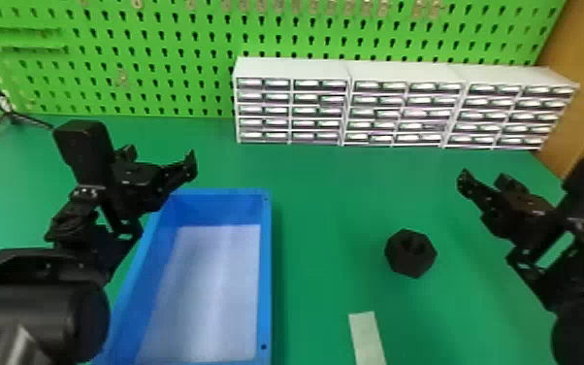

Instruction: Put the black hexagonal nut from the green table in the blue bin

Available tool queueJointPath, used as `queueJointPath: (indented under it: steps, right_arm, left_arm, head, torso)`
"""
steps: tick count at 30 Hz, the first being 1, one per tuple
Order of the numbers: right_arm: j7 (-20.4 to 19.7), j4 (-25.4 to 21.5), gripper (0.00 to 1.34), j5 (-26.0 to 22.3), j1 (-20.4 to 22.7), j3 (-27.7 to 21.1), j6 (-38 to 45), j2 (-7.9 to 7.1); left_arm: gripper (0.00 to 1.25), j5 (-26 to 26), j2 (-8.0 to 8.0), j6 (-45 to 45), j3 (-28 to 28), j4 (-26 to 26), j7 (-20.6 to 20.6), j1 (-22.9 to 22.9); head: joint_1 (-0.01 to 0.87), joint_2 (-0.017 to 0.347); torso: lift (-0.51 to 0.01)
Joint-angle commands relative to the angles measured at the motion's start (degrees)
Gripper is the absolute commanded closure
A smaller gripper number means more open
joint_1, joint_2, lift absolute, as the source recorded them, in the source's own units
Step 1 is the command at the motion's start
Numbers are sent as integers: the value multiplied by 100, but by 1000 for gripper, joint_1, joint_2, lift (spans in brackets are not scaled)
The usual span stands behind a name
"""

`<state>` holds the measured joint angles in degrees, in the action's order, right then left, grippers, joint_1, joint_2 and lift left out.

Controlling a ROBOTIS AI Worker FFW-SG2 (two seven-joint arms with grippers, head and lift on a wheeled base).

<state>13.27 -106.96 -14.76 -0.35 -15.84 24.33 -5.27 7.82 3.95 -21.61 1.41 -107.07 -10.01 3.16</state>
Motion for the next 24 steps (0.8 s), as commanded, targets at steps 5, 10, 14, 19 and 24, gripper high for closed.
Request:
queueJointPath:
  steps: [5,10,14,19,24]
  right_arm:
    - [0,0,509,-1,0,19,37,0]
    - [0,-35,509,-19,9,19,81,-9]
    - [0,-105,509,-10,18,19,187,-9]
    - [0,-264,509,8,62,10,389,-18]
    - [0,-527,509,140,97,-42,907,53]
  left_arm:
    - [128,0,0,-1,35,-7,-1,0]
    - [128,0,0,-1,35,-7,-1,-9]
    - [128,0,0,-1,44,1,-1,-9]
    - [128,0,0,8,53,-7,-1,-17]
    - [128,-9,0,8,79,-7,-9,-26]
  head:
    - [692,8]
    - [692,8]
    - [692,8]
    - [692,8]
    - [692,8]
  torso:
    - [-97]
    - [-97]
    - [-97]
    - [-97]
    - [-97]
